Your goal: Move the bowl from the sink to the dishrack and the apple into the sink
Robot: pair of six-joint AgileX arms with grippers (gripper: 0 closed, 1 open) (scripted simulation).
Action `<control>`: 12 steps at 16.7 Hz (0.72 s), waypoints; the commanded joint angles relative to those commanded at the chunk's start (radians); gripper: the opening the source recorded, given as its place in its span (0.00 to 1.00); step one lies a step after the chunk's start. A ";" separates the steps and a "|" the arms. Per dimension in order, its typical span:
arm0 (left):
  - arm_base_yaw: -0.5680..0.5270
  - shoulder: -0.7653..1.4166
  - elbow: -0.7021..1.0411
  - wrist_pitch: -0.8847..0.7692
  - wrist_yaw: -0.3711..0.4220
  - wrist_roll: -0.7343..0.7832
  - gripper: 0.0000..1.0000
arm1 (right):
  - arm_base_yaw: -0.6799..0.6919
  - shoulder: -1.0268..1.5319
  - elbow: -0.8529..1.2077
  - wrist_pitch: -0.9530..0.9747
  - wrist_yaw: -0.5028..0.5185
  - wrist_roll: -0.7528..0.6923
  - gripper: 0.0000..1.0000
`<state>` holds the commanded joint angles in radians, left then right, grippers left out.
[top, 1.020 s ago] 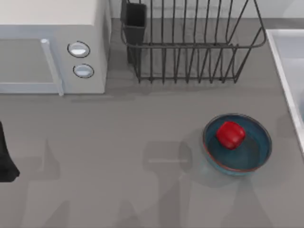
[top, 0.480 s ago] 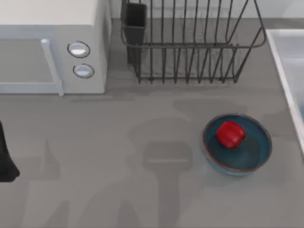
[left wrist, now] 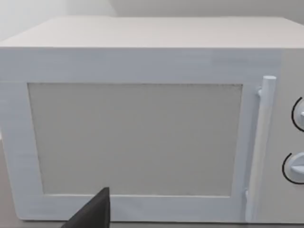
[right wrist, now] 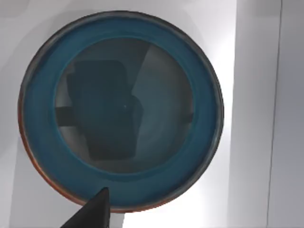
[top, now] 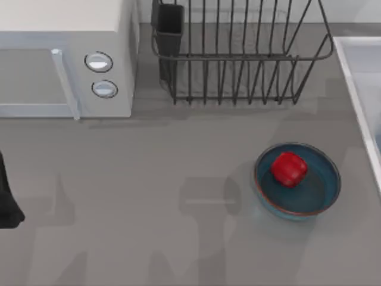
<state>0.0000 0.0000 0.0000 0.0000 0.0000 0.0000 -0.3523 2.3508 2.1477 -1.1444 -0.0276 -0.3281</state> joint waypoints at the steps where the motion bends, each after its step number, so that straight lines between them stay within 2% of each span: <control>1: 0.000 0.000 0.000 0.000 0.000 0.000 1.00 | -0.009 0.060 0.053 -0.029 0.000 -0.009 1.00; 5: 0.000 0.000 0.000 0.000 0.000 0.000 1.00 | -0.032 0.205 0.183 -0.099 0.000 -0.030 1.00; 12: 0.000 0.000 0.000 0.000 0.000 0.000 1.00 | -0.028 0.220 0.190 -0.101 0.000 -0.031 1.00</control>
<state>0.0000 0.0000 0.0000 0.0000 0.0000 0.0000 -0.3805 2.5706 2.3372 -1.2450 -0.0276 -0.3588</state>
